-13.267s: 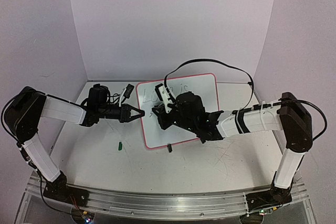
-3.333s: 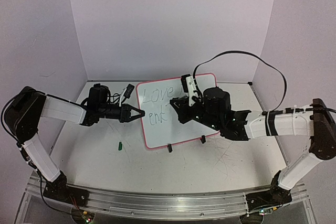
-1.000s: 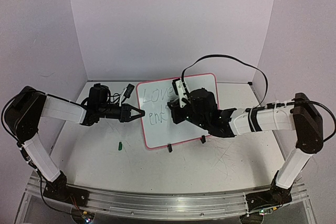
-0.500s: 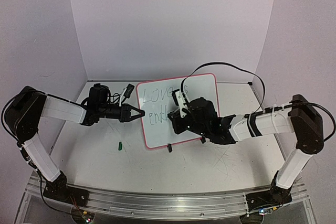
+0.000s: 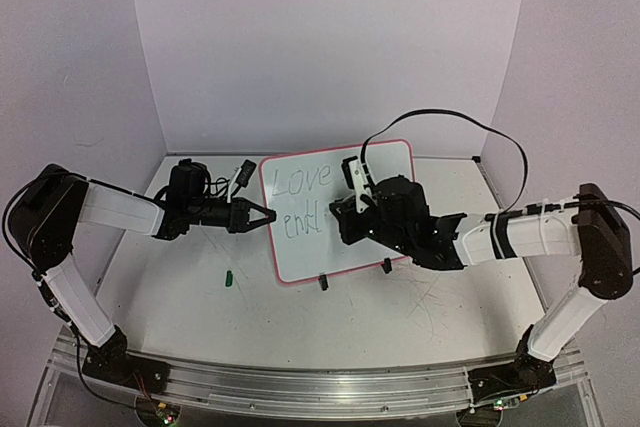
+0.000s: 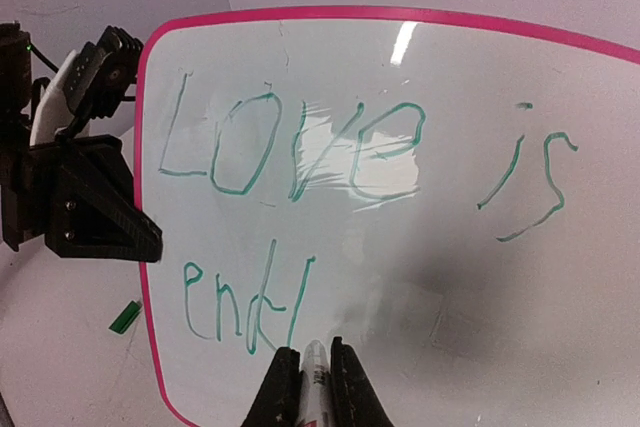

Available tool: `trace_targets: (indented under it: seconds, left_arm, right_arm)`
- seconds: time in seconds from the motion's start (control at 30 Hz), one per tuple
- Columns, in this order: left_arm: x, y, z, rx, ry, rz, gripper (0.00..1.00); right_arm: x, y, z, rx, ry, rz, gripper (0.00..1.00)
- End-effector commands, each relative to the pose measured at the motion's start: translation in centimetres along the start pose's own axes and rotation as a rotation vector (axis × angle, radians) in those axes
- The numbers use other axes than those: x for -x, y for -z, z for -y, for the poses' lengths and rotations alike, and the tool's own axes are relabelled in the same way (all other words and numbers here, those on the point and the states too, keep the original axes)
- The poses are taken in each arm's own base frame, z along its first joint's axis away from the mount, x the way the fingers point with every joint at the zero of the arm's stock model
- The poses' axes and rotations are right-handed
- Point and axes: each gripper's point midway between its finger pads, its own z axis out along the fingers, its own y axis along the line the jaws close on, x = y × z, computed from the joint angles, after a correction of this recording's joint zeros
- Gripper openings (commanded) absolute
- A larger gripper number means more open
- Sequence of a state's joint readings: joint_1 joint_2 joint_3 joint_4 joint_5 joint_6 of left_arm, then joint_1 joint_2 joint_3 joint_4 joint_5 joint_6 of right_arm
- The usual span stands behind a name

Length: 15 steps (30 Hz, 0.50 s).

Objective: Write a sentence on the whiteboard

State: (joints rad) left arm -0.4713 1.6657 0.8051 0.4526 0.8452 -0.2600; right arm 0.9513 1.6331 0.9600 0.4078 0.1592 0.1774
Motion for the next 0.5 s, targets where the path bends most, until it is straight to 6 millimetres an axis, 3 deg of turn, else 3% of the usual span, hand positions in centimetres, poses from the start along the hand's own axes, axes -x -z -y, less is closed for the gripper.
trace_targets:
  seconds: [0.0, 0.47]
  left_arm:
    - [1.4, -0.2, -1.3, 0.073, -0.063, 0.030, 0.00]
    - [1.4, -0.1, -1.3, 0.074, -0.067, 0.030, 0.00]
  right_arm:
    - [1.2, -0.6, -0.9, 0.043, -0.027, 0.029, 0.00]
    - [0.3, -1.8, -0.4, 0.006, -0.024, 0.017, 0.00]
